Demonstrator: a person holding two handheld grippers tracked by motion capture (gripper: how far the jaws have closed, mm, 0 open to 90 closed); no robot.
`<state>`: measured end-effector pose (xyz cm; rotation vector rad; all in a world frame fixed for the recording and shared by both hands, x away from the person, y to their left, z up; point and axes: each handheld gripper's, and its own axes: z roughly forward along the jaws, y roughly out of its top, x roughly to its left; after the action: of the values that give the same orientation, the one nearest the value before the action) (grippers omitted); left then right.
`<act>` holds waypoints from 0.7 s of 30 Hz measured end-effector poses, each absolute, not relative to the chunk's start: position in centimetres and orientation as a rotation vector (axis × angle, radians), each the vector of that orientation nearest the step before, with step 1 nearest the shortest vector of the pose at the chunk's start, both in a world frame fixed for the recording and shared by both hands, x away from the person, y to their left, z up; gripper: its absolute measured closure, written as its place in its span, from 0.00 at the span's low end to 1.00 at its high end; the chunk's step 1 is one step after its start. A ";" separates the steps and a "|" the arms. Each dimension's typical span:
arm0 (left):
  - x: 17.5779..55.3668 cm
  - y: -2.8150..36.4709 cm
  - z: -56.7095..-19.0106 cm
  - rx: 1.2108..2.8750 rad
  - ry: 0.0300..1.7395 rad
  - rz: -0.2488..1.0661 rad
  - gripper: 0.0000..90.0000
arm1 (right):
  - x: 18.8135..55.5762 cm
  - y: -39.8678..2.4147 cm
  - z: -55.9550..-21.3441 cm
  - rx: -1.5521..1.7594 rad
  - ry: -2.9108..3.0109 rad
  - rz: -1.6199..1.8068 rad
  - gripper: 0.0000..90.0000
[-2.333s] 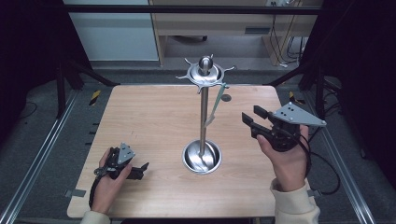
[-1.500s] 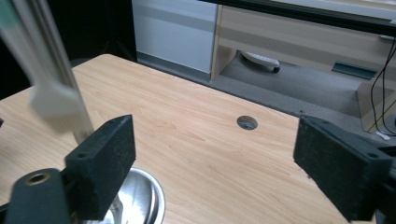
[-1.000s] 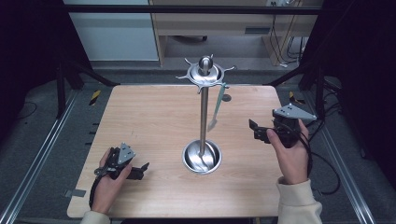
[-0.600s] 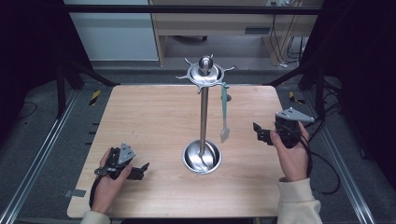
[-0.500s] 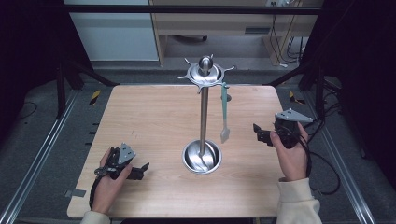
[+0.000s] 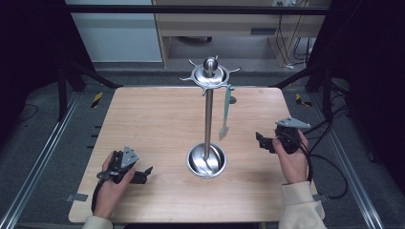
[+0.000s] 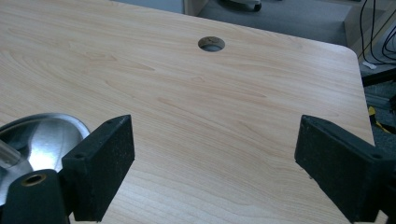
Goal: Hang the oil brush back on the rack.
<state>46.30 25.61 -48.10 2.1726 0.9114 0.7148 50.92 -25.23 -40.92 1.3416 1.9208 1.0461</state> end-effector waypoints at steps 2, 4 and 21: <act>46.3 25.6 -48.1 2.173 0.911 0.716 0.03 | 51.0 -25.3 -41.3 1.358 1.922 1.048 0.14; 46.3 25.6 -48.1 2.173 0.911 0.715 0.03 | 51.1 -25.3 -41.7 1.358 1.926 1.038 0.13; 46.3 25.5 -48.2 2.173 0.911 0.718 0.03 | 51.8 -24.7 -44.8 1.391 1.998 0.993 0.13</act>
<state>46.29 25.52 -48.15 2.1734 0.9112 0.7181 51.80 -24.74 -44.84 1.3907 1.9978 0.9929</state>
